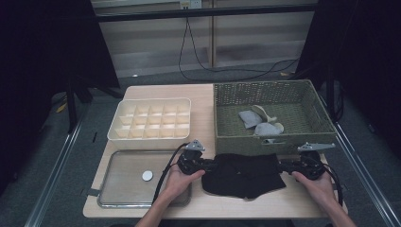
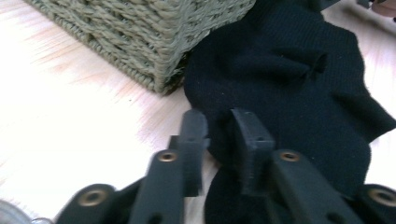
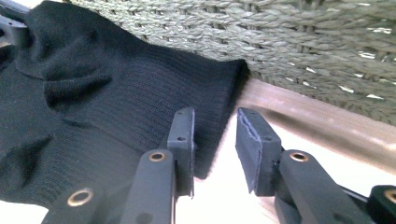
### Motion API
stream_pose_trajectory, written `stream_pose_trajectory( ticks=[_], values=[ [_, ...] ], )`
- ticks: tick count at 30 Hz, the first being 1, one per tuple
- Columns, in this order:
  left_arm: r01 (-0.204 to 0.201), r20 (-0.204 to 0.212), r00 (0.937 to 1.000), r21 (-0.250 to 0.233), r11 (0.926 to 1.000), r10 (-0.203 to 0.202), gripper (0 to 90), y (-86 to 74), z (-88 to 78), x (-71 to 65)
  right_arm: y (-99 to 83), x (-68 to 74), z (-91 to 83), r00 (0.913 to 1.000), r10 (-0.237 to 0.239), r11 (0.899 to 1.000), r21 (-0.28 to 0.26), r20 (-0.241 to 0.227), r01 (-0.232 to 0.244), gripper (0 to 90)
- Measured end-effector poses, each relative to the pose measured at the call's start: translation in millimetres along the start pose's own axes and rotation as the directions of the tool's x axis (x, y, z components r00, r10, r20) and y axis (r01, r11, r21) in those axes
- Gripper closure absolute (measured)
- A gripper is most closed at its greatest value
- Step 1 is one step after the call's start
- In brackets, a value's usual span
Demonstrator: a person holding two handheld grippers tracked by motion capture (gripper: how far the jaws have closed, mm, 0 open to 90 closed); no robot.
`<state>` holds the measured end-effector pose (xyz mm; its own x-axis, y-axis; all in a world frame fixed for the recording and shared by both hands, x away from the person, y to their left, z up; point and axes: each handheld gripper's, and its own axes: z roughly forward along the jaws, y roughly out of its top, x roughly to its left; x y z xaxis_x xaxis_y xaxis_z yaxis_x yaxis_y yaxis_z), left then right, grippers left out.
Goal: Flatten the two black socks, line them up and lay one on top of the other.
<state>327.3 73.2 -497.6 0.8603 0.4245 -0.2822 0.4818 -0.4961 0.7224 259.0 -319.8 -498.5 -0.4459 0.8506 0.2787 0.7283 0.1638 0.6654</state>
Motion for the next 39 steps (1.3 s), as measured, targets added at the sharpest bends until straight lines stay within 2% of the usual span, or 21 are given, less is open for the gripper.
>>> stream_pose_trajectory(
  ticks=[3,5,6,7,9,16,21,23,31,33,34,39],
  values=[
    [-0.018,0.003,0.9998,-0.001,0.9998,0.018,84.9,0.4,-0.3,-2.5,-0.2,2.2,0.8,0.9999,-0.012,1.0,0.004,0.002,0.012,74.9],
    [-0.02,0.001,0.9998,0.002,0.9998,0.02,85.5,1.1,-1.1,-3.0,-0.4,2.5,2.0,0.9999,-0.013,1.0,0.009,0.002,0.013,80.7],
    [-0.011,-0.001,0.9999,-0.017,0.9998,0.011,85.8,1.7,-2.7,-3.1,-0.4,2.4,2.2,0.9999,-0.011,1.0,0.01,-0.001,0.011,84.2],
    [-0.016,-0.002,0.9999,-0.015,0.9998,0.016,86.0,2.4,-4.2,-2.7,-0.4,2.2,2.3,0.9999,-0.012,1.0,0.009,-0.006,0.012,86.8],
    [-0.011,-0.003,0.9999,-0.023,0.9997,0.011,86.2,2.6,-5.8,-2.8,-0.2,2.5,0.9,0.9999,-0.005,1.0,0.005,-0.011,0.005,88.8],
    [-0.014,0.007,0.9999,-0.051,0.9986,0.014,86.5,5.6,-17.5,-5.0,2.1,3.9,-8.0,0.9996,-0.003,0.999,-0.044,-0.029,0.002,89.9],
    [-0.044,0.015,0.9989,-0.045,0.998,0.045,86.6,5.8,-29.2,-12.1,3.3,7.3,-17.5,0.999,0.009,0.997,-0.075,-0.044,-0.012,89.9],
    [-0.043,0.014,0.999,-0.05,0.9979,0.043,86.7,5.4,-33.2,-14.2,3.6,8.1,-19.9,0.9989,0.01,0.997,-0.081,-0.046,-0.014,90.0],
    [-0.036,0.009,0.9993,-0.047,0.9982,0.037,86.8,-4.4,-48.3,-17.6,2.3,19.8,-37.9,0.9989,-0.004,0.992,-0.129,-0.046,-0.002,90.0],
    [-0.037,0.016,0.9992,-0.053,0.9979,0.038,86.8,-6.6,-52.6,-19.9,2.7,20.6,-45.5,0.9984,-0.007,0.988,-0.152,-0.057,-0.002,90.0],
    [-0.038,0.018,0.9991,-0.052,0.9979,0.039,86.8,-7.3,-54.4,-21.3,2.6,22.0,-51.0,0.9975,0.006,0.986,-0.168,-0.07,-0.017,90.0],
    [-0.054,0.022,0.9983,-0.035,0.998,0.054,86.8,-13.6,-63.4,-29.8,-4.4,32.4,-56.7,0.9964,0.001,0.988,-0.156,-0.085,-0.014,90.0]
  ],
)
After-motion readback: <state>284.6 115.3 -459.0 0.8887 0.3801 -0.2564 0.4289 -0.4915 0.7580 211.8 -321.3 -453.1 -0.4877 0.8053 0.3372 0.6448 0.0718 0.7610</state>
